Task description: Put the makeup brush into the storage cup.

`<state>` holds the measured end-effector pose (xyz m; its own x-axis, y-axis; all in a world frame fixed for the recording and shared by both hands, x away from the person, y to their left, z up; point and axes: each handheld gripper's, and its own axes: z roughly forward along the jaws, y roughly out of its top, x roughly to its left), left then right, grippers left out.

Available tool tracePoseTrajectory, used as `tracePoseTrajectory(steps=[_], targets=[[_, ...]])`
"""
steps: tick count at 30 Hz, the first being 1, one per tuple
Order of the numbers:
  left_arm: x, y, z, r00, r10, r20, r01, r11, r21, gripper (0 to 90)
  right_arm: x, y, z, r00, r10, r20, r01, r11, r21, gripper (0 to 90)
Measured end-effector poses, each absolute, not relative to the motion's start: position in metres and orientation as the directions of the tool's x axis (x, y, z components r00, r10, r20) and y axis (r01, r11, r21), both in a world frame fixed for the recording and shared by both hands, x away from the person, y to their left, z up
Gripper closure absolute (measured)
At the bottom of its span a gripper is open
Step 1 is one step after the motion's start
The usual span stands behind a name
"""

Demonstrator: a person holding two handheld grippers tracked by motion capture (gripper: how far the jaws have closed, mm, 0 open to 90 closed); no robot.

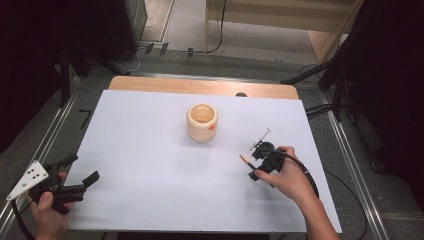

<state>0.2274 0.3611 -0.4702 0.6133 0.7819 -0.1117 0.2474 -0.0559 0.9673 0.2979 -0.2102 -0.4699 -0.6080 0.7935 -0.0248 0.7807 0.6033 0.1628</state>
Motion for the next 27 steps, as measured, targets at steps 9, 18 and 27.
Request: tracePoseTrajectory(steps=[9,18,27], targets=[[0.227,0.358,-0.470,0.618,0.779,-0.110,0.249,-0.061,0.967,0.0,0.304,-0.204,-0.473,-0.608,0.794,0.005,0.790,0.604,0.103,41.7],[0.227,0.354,-0.470,0.618,0.780,-0.100,0.250,-0.074,0.966,0.0,0.307,-0.200,-0.471,-0.615,0.788,0.007,0.785,0.612,0.090,49.3],[0.227,0.354,-0.470,0.613,0.784,-0.103,0.255,-0.072,0.964,0.0,0.313,-0.192,-0.471,-0.632,0.775,-0.019,0.773,0.632,0.052,51.8]])
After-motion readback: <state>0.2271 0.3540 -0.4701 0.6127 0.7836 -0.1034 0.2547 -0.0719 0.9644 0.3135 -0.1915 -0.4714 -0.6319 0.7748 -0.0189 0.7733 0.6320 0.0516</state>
